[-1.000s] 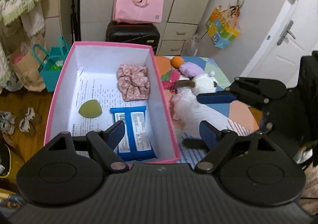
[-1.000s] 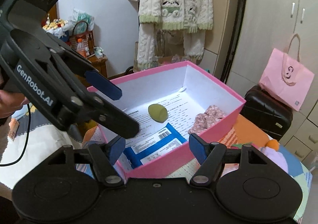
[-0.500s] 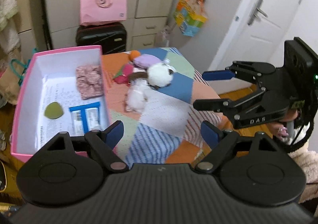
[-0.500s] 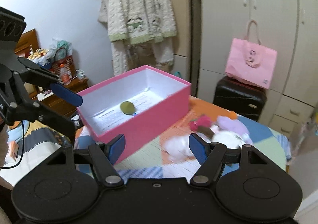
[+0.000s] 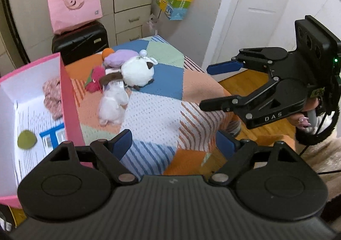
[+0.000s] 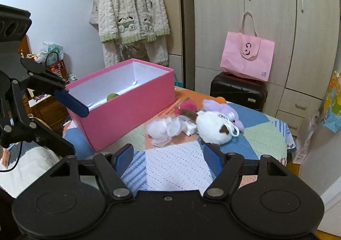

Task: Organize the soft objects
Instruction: 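Move both tools back toward the white plush toy and bath puffs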

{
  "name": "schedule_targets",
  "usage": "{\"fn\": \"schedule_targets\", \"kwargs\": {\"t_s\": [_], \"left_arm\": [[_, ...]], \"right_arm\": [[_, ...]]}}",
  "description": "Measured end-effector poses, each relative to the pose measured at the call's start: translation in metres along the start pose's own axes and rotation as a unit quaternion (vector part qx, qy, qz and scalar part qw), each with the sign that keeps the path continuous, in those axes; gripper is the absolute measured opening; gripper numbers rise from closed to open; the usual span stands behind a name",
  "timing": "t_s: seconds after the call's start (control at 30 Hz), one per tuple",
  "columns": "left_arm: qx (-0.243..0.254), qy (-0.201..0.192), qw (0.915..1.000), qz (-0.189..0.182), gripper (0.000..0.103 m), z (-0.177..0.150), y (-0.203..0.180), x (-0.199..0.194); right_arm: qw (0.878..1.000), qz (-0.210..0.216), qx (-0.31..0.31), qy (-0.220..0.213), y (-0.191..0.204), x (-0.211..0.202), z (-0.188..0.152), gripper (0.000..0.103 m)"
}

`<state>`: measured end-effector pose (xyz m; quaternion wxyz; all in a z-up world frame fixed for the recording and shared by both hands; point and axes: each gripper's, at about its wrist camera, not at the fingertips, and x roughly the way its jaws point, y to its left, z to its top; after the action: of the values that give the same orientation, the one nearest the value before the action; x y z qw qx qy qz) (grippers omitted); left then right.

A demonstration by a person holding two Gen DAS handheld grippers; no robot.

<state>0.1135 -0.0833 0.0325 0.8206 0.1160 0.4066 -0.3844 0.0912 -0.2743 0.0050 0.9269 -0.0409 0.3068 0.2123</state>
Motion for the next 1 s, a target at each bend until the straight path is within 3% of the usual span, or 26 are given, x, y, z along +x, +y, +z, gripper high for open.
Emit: {"fn": "schedule_targets", "kwargs": {"t_s": [0.37,0.73,1.0], "left_arm": [[0.001,-0.046,0.9988,0.015,0.085,0.024,0.003,0.048],[-0.031,-0.091,0.9953,0.011,0.085,0.041,0.020,0.102],[-0.056,-0.101,0.9923,0.045,0.084,0.051,0.038,0.142]], "right_arm": [[1.000,0.001,-0.010,-0.012,-0.034,0.036,-0.023,0.077],[1.000,-0.015,-0.003,-0.027,-0.065,0.094,-0.029,0.077],[0.999,-0.009,0.032,-0.012,-0.089,0.136,-0.027,0.077]]}}
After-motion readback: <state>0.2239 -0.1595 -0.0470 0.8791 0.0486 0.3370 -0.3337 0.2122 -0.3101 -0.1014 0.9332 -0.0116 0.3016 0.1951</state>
